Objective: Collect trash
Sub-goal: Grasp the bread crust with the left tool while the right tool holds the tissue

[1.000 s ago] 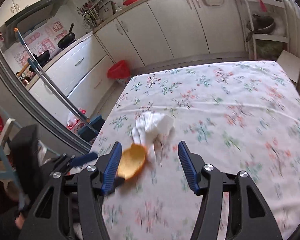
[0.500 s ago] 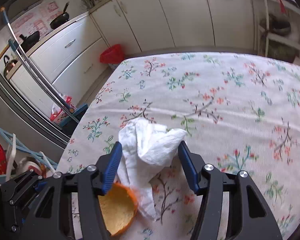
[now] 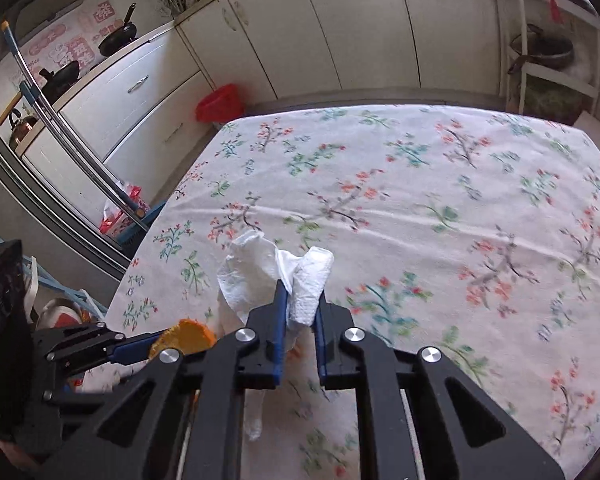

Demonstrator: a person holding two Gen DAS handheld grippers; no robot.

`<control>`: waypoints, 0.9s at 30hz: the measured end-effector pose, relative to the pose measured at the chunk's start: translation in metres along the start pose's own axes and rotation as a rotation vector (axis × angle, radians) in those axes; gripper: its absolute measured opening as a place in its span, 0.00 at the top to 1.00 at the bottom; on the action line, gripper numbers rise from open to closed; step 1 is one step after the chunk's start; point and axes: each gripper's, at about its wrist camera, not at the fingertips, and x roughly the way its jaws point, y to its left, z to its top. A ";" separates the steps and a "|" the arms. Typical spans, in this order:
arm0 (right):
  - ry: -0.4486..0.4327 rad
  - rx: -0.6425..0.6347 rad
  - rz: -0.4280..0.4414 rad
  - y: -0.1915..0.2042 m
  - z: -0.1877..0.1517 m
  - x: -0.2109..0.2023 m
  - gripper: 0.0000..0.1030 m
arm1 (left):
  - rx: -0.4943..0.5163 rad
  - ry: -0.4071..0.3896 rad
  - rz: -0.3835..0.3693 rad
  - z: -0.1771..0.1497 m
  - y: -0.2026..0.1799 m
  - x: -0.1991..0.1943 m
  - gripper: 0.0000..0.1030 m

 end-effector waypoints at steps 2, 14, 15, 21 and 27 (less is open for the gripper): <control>0.014 0.001 0.001 -0.006 -0.005 -0.007 0.88 | 0.010 0.008 -0.021 -0.002 -0.003 -0.001 0.92; -0.028 -0.214 -0.024 0.005 -0.027 -0.043 0.32 | 0.032 0.013 -0.029 -0.007 -0.013 -0.006 0.94; -0.022 -0.252 -0.034 0.012 -0.030 -0.039 0.31 | 0.033 0.015 -0.023 -0.007 -0.013 -0.005 0.94; 0.050 -0.405 -0.094 0.031 -0.040 -0.009 0.36 | 0.019 0.015 -0.010 -0.006 -0.007 -0.003 0.94; 0.074 -0.317 -0.112 0.010 -0.036 -0.007 0.84 | 0.054 0.013 -0.008 -0.007 -0.015 -0.005 0.95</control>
